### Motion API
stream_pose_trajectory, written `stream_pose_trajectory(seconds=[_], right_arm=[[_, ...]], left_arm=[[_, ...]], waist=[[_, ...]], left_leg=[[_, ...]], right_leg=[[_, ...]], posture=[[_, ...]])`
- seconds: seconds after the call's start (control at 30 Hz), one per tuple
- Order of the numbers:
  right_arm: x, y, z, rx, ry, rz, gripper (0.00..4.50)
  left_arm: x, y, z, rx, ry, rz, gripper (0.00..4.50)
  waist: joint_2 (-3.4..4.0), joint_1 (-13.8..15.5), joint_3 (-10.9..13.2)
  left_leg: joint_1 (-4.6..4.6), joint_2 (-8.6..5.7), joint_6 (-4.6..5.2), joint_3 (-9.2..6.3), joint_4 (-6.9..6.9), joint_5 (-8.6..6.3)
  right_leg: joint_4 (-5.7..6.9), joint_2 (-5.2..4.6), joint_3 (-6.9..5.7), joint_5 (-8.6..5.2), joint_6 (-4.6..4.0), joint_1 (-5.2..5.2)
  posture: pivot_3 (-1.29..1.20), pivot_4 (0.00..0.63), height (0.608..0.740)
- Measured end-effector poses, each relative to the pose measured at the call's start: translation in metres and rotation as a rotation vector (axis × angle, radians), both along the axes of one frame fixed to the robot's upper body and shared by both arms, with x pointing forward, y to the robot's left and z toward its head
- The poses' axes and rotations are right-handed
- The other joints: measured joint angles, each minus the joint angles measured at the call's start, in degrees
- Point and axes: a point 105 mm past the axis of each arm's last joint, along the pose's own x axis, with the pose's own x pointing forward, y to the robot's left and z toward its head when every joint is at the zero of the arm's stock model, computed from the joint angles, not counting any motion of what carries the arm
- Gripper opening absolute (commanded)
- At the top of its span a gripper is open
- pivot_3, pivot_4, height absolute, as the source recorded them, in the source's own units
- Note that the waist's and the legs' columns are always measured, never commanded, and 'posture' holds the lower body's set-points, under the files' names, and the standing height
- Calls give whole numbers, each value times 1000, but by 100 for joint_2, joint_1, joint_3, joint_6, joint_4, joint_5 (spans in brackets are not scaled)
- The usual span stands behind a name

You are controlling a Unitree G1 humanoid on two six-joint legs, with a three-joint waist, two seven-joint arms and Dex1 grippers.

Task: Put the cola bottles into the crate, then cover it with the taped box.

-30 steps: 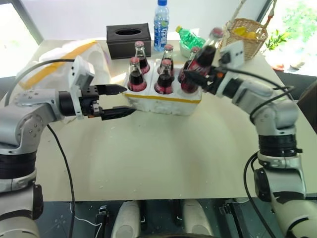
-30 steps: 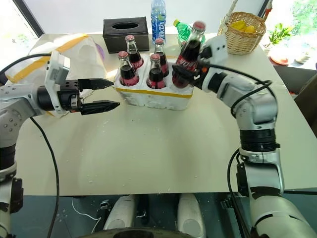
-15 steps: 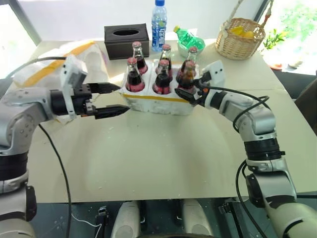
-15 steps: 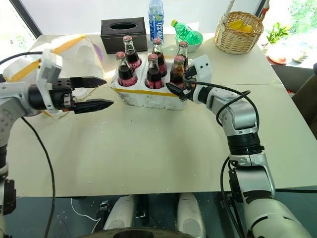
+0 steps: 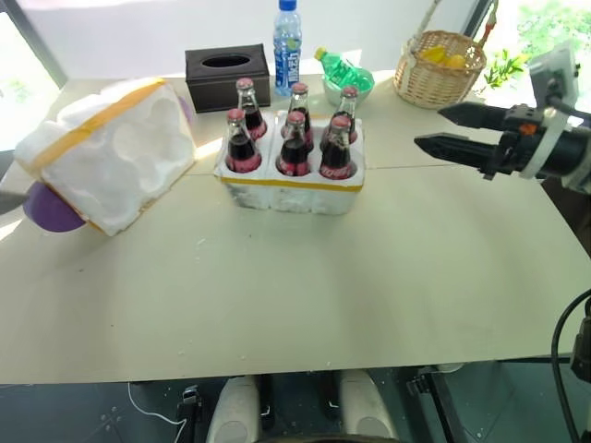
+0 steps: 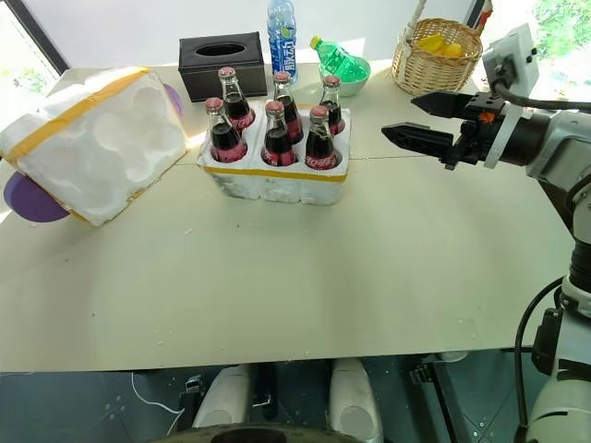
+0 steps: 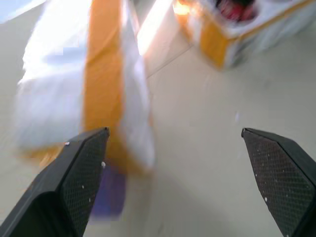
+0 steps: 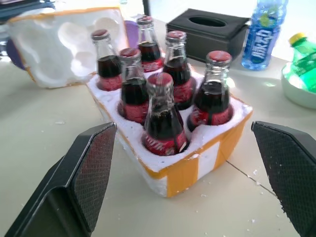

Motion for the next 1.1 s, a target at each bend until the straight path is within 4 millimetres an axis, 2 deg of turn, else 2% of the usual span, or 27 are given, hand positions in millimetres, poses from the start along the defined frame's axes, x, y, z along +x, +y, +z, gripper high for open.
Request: stream_pose_trajectory(seconds=[0.07,0.13,0.17,0.23,0.27,0.43,0.6,0.8,0.9,1.1], right_arm=[[-3,8,-2,-12,-2,65,4478],[-3,11,-3,-15,1,82,4478],[-3,13,-5,-11,1,94,4478],[-2,19,-7,-9,0,116,4478],[-2,20,-11,-9,8,116,4478],[-7,26,-18,-18,9,130,4478],[-11,12,-24,-18,31,65,4478],[-22,1,-19,-23,13,3,4478],[-27,-2,-12,-21,-12,-11,4500],[-28,-6,-12,-25,-7,-40,4500]], left_arm=[[3,16,-8,57,40,21,4500],[7,19,-11,79,51,19,4500],[17,20,-11,94,44,13,4500],[33,17,-19,120,62,-5,4500],[48,13,-25,111,80,-15,4500],[82,2,-43,131,151,-4,4500],[97,-4,-60,152,204,17,4500],[107,-8,-78,169,235,41,4500],[112,-9,-79,181,211,56,3697],[116,-12,-80,161,188,62,727]], waist=[[-2,59,-1],[-4,71,-2],[-7,94,-4],[-9,138,-5],[-11,180,-7],[-35,179,-8],[-40,144,-5],[-40,145,-5],[-40,146,-5],[-41,177,-6]], left_leg=[[-8,-4,-1,7,1,0],[-19,-7,0,7,3,0],[-25,-13,1,9,13,0],[-25,-27,1,15,18,1],[-24,-29,-13,15,27,11],[-31,-32,-17,13,30,13],[-33,-23,-6,17,29,7],[-31,-11,10,13,30,-2],[-29,-10,17,9,30,-6],[-28,-12,20,11,32,-7]], right_leg=[[3,-10,-5,-1,-2,-1],[1,-15,-5,0,-4,-7],[3,-14,-7,2,-1,-5],[2,-12,-8,15,14,-2],[16,-12,-8,25,29,2],[25,-10,-9,27,37,-1],[9,-10,-8,26,38,-2],[1,-11,-8,26,38,-2],[2,-13,-8,26,38,-2],[6,-14,-8,26,38,0]], posture=[[0,150,740],[0,150,740],[0,150,740],[0,150,740],[0,150,740],[0,150,740],[0,150,740],[0,150,740],[0,150,740],[0,150,740]])
